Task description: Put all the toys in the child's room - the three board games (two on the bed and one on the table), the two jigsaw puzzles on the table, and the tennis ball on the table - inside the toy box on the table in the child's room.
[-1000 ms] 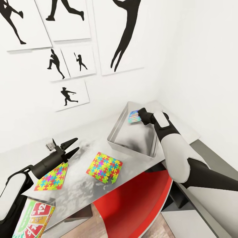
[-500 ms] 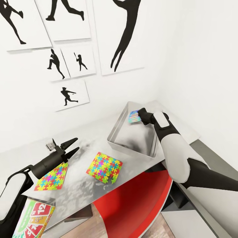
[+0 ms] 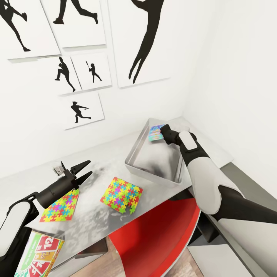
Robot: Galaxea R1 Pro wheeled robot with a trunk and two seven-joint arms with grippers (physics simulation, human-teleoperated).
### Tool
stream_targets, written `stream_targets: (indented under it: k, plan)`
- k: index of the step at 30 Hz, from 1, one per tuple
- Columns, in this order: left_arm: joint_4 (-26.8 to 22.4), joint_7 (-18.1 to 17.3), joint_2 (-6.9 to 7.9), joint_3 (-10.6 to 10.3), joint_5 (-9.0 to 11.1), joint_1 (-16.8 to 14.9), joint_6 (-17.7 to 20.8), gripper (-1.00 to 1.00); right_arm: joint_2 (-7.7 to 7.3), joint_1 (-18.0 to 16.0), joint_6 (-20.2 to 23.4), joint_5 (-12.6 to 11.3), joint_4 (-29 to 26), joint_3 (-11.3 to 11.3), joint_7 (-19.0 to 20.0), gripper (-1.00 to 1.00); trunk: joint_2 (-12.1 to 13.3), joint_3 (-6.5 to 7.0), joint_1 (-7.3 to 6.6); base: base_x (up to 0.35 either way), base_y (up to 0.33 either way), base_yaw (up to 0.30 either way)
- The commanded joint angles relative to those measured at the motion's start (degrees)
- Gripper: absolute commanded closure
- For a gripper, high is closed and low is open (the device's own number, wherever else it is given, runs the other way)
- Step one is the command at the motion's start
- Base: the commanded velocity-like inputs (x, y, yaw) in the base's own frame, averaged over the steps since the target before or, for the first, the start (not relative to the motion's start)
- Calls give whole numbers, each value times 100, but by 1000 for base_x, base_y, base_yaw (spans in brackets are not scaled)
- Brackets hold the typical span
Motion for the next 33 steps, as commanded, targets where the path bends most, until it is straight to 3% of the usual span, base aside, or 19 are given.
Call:
stream_targets:
  k: [1, 14, 33]
  plan:
    - [1, -20, 0, 6, -11, -4, 27, -100, 6, -4, 18, -62, -13, -25, -47, 100, -10, -9, 3, 0, 0, 0]
    - [1, -25, 0, 6, -14, -5, 27, -100, 6, 6, -14, -67, -7, -30, 38, 100, -10, -27, 3, 0, 0, 0]
    - [1, -22, 0, 6, -11, -4, 27, -100, 6, 2, -11, -67, -1, -25, 52, 100, -10, -183, 3, 0, 0, 0]
